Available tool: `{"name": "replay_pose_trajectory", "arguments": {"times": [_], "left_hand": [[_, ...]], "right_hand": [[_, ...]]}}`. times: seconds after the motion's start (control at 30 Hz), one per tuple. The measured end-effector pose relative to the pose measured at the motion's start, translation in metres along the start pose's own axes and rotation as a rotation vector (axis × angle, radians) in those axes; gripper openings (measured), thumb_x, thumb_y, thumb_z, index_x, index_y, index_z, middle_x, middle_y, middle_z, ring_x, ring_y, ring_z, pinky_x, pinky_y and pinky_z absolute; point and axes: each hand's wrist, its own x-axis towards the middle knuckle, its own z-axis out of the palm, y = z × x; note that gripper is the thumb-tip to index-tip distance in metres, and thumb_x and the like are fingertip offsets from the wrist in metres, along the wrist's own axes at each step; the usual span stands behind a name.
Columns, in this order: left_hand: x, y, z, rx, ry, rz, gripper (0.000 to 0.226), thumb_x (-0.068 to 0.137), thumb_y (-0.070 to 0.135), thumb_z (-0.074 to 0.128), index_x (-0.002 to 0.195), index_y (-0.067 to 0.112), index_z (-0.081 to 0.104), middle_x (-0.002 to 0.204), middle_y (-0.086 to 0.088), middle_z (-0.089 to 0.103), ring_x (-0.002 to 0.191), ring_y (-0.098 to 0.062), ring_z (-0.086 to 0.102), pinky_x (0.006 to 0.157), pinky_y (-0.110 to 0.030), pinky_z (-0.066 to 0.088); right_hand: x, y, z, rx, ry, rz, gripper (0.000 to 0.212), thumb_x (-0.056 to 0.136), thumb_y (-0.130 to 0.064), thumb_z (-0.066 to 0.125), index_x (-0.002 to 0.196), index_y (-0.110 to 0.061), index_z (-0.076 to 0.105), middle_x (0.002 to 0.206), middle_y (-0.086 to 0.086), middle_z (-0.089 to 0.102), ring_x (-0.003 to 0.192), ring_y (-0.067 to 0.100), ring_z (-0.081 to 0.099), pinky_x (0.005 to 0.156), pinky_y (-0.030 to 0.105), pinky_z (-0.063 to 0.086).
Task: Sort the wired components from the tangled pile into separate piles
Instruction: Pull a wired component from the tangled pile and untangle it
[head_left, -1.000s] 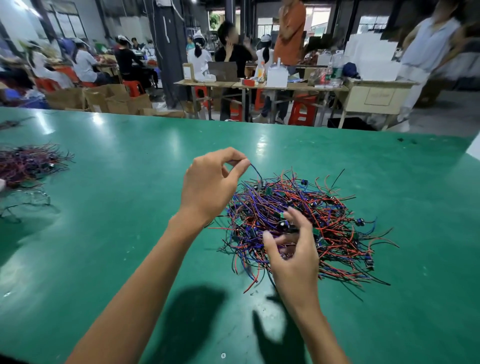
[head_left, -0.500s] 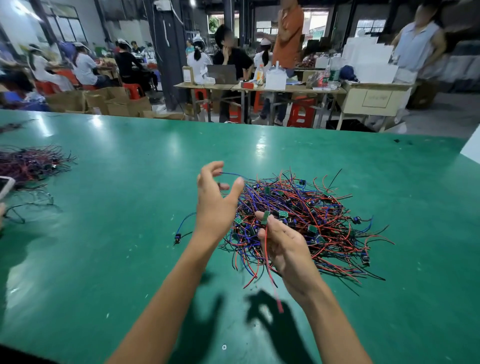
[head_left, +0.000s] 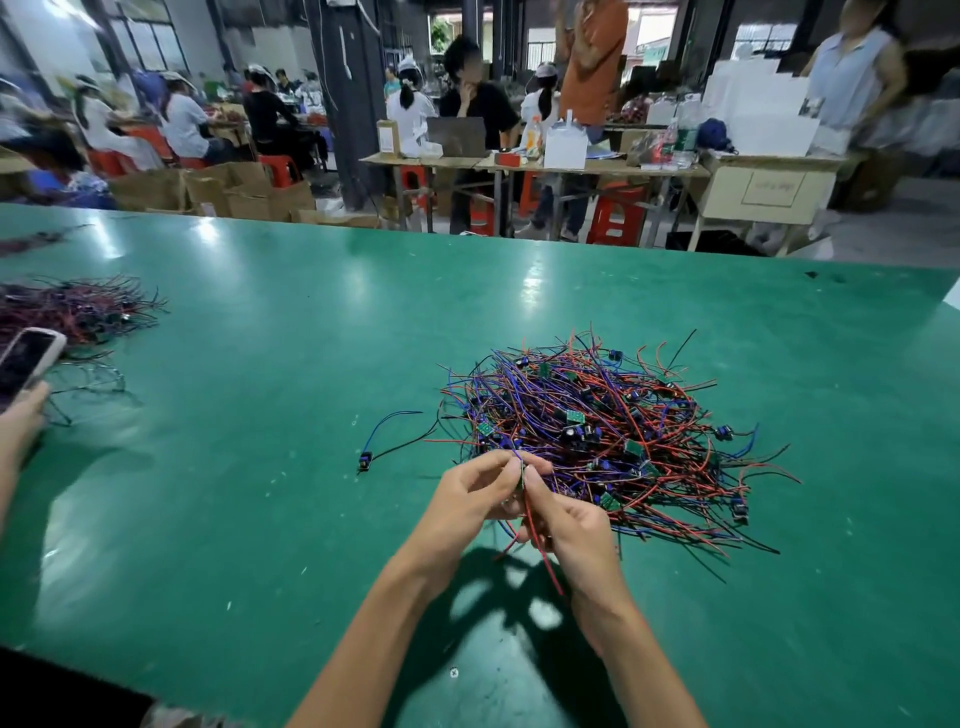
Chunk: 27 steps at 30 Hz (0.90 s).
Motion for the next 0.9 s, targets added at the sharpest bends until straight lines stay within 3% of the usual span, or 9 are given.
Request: {"name": "replay_pose_trajectory", "arguments": {"times": [0.1,0.17,0.23,0.3,0.37,0.43,0.6,0.83,0.9], "left_hand": [[0.012,0.012,-0.019,-0.064,0.09,0.042,0.025,0.094,0.034,0.06,0.102,0.017,0.076,0.098,-0.006,0.077,0.079,-0.017,0.07,0.072,-0.029,0.059],[0.03,0.017,-0.044,-0.027,0.295,0.074,0.018,0.096,0.03,0.063,0.095,0.022,0.079,0.085,-0.001,0.077,0.067,-0.011,0.068,0.062,-0.024,0.055],[0.05,0.017,-0.075,0.176,0.552,0.074,0.014,0.097,0.026,0.065,0.095,0.022,0.079,0.076,0.001,0.076,0.064,-0.011,0.063,0.065,-0.027,0.052],[0.063,0.005,-0.106,0.588,0.741,-0.031,0.017,0.094,0.032,0.069,0.103,0.021,0.078,0.087,-0.009,0.076,0.081,-0.025,0.068,0.077,-0.033,0.05],[0.065,-0.016,-0.128,0.905,0.761,-0.181,0.026,0.093,0.034,0.069,0.114,0.02,0.076,0.11,-0.017,0.072,0.101,-0.035,0.066,0.087,-0.037,0.049],[0.063,-0.038,-0.135,1.026,0.691,-0.26,0.037,0.094,0.036,0.066,0.126,0.017,0.068,0.125,-0.018,0.057,0.111,-0.039,0.06,0.095,-0.041,0.047],[0.06,-0.062,-0.134,1.159,0.705,-0.202,0.043,0.096,0.038,0.063,0.13,0.013,0.056,0.124,-0.014,0.051,0.114,-0.036,0.054,0.091,-0.046,0.046],[0.07,-0.049,-0.135,1.209,0.82,-0.349,0.038,0.092,0.035,0.062,0.119,0.009,0.058,0.122,-0.016,0.062,0.119,-0.036,0.053,0.095,-0.044,0.041],[0.074,-0.046,-0.127,1.247,0.819,-0.304,0.038,0.088,0.033,0.066,0.118,0.012,0.06,0.124,-0.016,0.058,0.122,-0.034,0.048,0.097,-0.045,0.039]], "right_hand": [[-0.004,0.001,0.002,-0.049,-0.033,-0.082,0.037,0.09,-0.042,0.063,0.078,-0.013,0.081,0.062,0.003,0.069,0.051,0.008,0.058,0.051,0.013,0.04],[-0.005,0.005,-0.006,-0.115,-0.027,-0.117,0.032,0.099,-0.035,0.059,0.081,-0.02,0.081,0.064,0.007,0.07,0.057,0.011,0.058,0.055,0.018,0.041],[-0.007,0.013,-0.022,-0.224,0.003,-0.131,0.032,0.103,-0.029,0.056,0.084,-0.028,0.081,0.064,0.009,0.07,0.061,0.011,0.059,0.06,0.025,0.044],[-0.015,0.022,-0.04,-0.309,0.052,-0.104,0.03,0.102,-0.027,0.057,0.083,-0.03,0.08,0.066,0.008,0.07,0.061,0.01,0.064,0.063,0.037,0.053],[-0.024,0.032,-0.055,-0.395,0.095,-0.103,0.029,0.102,-0.024,0.059,0.081,-0.03,0.079,0.066,0.006,0.071,0.061,0.015,0.068,0.068,0.049,0.059],[-0.03,0.039,-0.061,-0.507,0.079,-0.139,0.029,0.101,-0.025,0.06,0.081,-0.037,0.077,0.067,0.001,0.072,0.063,0.02,0.067,0.069,0.045,0.056],[-0.029,0.041,-0.055,-0.665,0.044,-0.188,0.03,0.101,-0.023,0.061,0.077,-0.033,0.077,0.065,-0.007,0.071,0.056,-0.003,0.061,0.056,0.012,0.039],[-0.029,0.043,-0.057,-0.657,0.036,-0.184,0.029,0.101,-0.025,0.061,0.078,-0.032,0.076,0.067,-0.008,0.071,0.059,-0.006,0.063,0.057,0.009,0.04],[-0.028,0.043,-0.056,-0.652,0.04,-0.182,0.029,0.101,-0.025,0.061,0.078,-0.032,0.076,0.066,-0.008,0.071,0.058,-0.007,0.062,0.056,0.009,0.04]]}}
